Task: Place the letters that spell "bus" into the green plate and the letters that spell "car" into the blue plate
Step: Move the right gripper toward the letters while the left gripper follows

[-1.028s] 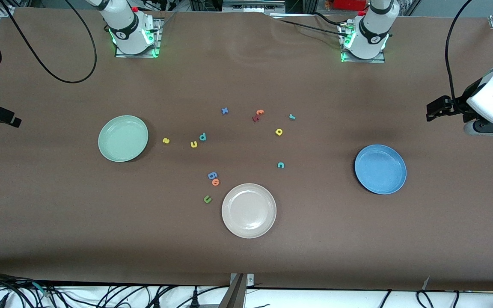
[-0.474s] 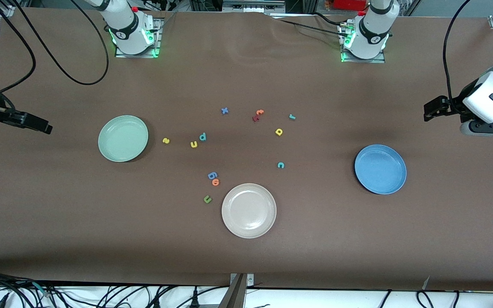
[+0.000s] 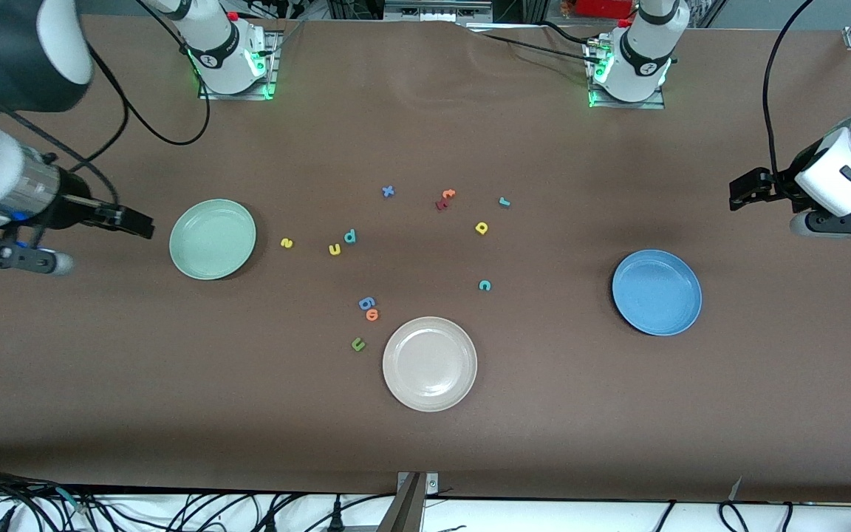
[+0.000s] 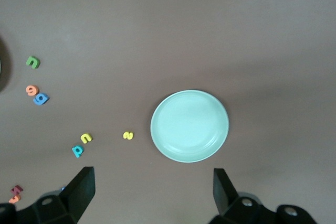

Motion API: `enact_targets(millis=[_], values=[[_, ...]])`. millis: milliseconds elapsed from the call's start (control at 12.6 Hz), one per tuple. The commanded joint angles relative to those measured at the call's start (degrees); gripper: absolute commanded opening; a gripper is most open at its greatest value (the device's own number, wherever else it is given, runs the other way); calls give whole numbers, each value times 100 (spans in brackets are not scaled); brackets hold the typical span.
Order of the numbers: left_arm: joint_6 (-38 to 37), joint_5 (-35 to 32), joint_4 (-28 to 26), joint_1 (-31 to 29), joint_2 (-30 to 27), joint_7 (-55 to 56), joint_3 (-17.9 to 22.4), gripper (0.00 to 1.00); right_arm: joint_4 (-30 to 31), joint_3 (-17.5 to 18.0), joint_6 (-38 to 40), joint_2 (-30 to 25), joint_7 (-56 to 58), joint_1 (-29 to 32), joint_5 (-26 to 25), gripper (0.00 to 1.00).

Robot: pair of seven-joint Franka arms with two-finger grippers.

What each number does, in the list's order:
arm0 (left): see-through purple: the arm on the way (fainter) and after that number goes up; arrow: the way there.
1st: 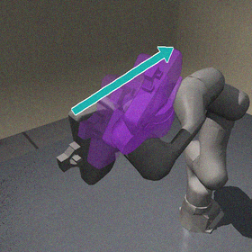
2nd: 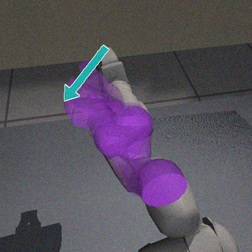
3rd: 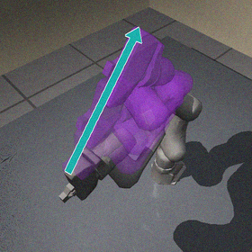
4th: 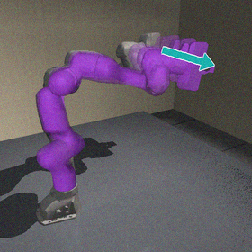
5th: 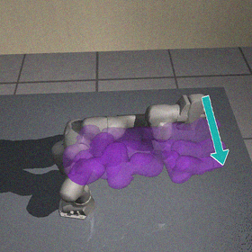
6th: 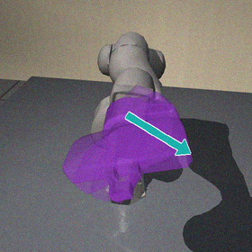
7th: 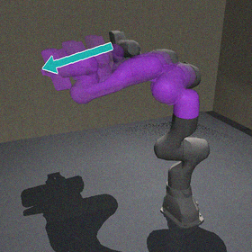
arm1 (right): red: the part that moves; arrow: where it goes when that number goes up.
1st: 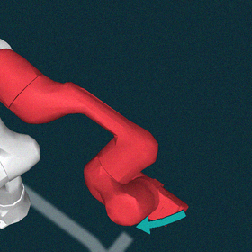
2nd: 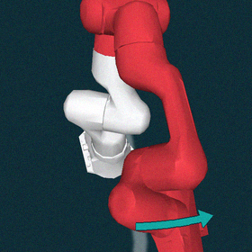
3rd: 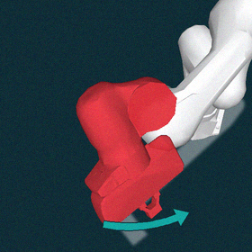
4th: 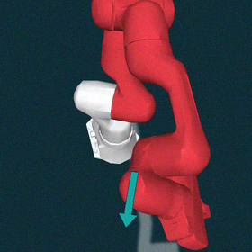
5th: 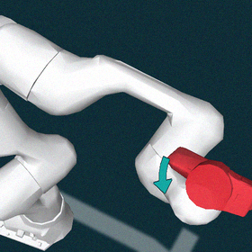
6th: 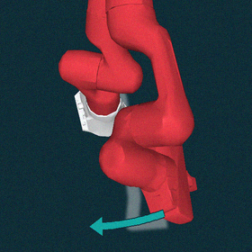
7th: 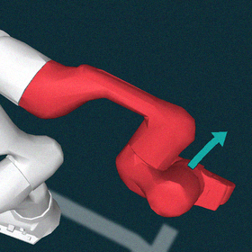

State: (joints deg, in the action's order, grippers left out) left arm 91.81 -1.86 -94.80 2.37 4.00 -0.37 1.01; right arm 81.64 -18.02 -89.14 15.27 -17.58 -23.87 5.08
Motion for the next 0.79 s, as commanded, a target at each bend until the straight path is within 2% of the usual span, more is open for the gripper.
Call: enact_targets(millis=[0, 158, 316, 553, 712], values=[[-224, 124, 31, 36, 110, 11, 4, 100, 553, -35, -418, -112, -595, -442, 46, 99], [-233, 142, 14, 62, 171, 11, -39, 100, 957, -35, -883, -121, -1140, -828, 46, 99], [-233, 142, 14, 62, 338, 63, -337, 100, 1326, -35, -1367, -112, -1502, -1145, 46, 99], [-155, 642, -12, 62, 531, 99, -409, 100, 2020, -26, -2218, -78, -1994, -1602, 55, 99], [47, 687, -74, 97, 584, 230, -531, 100, 2573, 183, -2956, 10, -2205, -1691, 133, 99]])
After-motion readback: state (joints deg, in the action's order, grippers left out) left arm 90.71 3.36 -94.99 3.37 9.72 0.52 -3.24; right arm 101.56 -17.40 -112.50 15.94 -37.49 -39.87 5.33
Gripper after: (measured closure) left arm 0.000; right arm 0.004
